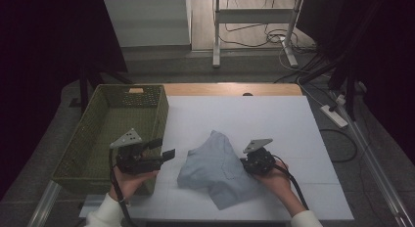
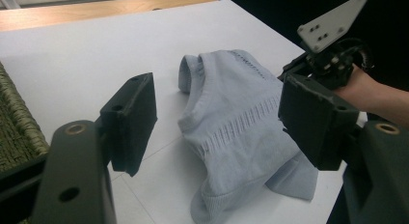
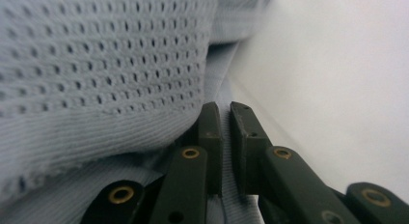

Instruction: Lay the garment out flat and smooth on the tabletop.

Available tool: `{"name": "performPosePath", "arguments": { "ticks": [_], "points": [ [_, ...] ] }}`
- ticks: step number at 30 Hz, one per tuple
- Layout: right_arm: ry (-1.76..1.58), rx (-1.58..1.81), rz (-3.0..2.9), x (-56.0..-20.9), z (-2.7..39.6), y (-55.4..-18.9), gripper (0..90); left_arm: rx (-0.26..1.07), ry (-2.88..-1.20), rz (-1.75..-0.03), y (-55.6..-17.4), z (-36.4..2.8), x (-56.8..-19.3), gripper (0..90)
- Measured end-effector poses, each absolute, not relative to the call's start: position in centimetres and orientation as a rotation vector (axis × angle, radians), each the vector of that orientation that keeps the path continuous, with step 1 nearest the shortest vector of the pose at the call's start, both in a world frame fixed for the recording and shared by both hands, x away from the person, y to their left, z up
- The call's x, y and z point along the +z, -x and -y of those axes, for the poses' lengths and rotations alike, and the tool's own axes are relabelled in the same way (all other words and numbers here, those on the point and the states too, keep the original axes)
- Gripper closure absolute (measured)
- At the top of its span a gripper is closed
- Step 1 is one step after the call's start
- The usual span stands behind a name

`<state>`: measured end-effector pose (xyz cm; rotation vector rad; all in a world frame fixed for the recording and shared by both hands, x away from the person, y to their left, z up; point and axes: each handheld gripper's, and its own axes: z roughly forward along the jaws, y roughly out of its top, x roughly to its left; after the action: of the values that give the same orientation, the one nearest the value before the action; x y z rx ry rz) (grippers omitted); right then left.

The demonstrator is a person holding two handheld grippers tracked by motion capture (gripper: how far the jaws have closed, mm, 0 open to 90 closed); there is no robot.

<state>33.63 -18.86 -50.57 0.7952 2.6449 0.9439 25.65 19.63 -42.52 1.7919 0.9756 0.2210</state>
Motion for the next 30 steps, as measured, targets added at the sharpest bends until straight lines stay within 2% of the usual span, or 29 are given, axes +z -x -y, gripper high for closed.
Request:
{"name": "performPosePath", "arguments": {
  "ticks": [24, 30],
  "points": [
    [-0.829, 1.099, -2.086, -45.0, 24.3, -32.6, 84.7, 0.22, -1.793, -0.973, -25.6, -19.4, -42.5, 30.2],
    [-0.929, 1.031, -2.024, -45.1, 26.2, -33.2, 84.7, 0.221, -1.792, -0.973, -25.6, -19.4, -42.5, 30.2]
  ]
}}
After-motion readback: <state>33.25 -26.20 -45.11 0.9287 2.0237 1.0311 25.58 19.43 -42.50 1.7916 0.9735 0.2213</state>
